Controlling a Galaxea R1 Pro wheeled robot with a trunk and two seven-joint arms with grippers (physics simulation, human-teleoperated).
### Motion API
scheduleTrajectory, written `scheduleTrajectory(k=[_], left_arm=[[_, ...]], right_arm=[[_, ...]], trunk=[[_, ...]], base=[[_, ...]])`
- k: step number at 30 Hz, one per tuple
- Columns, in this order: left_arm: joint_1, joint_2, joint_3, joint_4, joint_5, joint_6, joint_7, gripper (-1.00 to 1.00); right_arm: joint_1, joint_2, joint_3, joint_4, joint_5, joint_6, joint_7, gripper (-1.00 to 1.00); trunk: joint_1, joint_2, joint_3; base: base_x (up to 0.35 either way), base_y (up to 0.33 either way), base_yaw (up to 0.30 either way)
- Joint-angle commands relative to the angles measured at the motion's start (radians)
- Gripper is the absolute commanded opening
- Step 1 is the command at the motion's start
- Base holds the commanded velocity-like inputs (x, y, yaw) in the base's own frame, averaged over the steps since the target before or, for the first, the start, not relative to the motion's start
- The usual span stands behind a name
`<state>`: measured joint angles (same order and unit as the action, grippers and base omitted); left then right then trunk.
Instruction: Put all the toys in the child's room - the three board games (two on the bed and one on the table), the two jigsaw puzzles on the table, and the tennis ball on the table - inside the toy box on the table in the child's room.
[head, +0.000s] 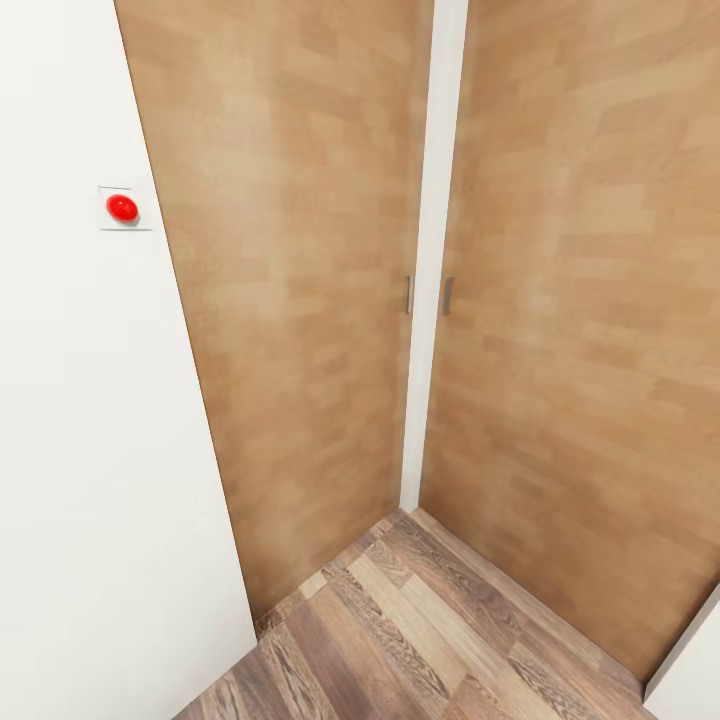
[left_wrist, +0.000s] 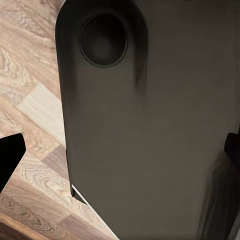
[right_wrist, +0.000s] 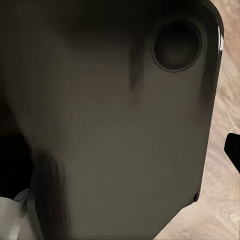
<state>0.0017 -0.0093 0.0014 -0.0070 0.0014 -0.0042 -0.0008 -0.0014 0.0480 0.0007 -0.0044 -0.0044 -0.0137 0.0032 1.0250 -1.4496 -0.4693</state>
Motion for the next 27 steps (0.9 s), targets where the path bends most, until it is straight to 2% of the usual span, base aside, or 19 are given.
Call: scheduleTrajectory(k=[1, 10, 27], left_arm=[[0.0, 0.0, 0.0, -0.001, 0.0, 0.0, 0.0, 1.0], [0.0, 0.0, 0.0, -0.001, 0.0, 0.0, 0.0, 1.0], [0.001, 0.0, 0.005, -0.001, 0.003, -0.001, 0.0, 1.0]], right_arm=[[0.0, 0.0, 0.0, 0.0, 0.0, -0.002, 0.001, 1.0], [0.0, -0.002, -0.001, 0.0, -0.004, -0.007, 0.004, 1.0], [0.0, 0.001, -0.004, 0.0, -0.009, -0.008, 0.009, 1.0]], trunk=[[0.0, 0.0, -0.001], [0.0, 0.0, -0.001], [0.0, 0.0, -0.001]], base=[[0.0, 0.0, -0.033], [0.0, 0.0, -0.165], [0.0, 0.0, -0.267]])
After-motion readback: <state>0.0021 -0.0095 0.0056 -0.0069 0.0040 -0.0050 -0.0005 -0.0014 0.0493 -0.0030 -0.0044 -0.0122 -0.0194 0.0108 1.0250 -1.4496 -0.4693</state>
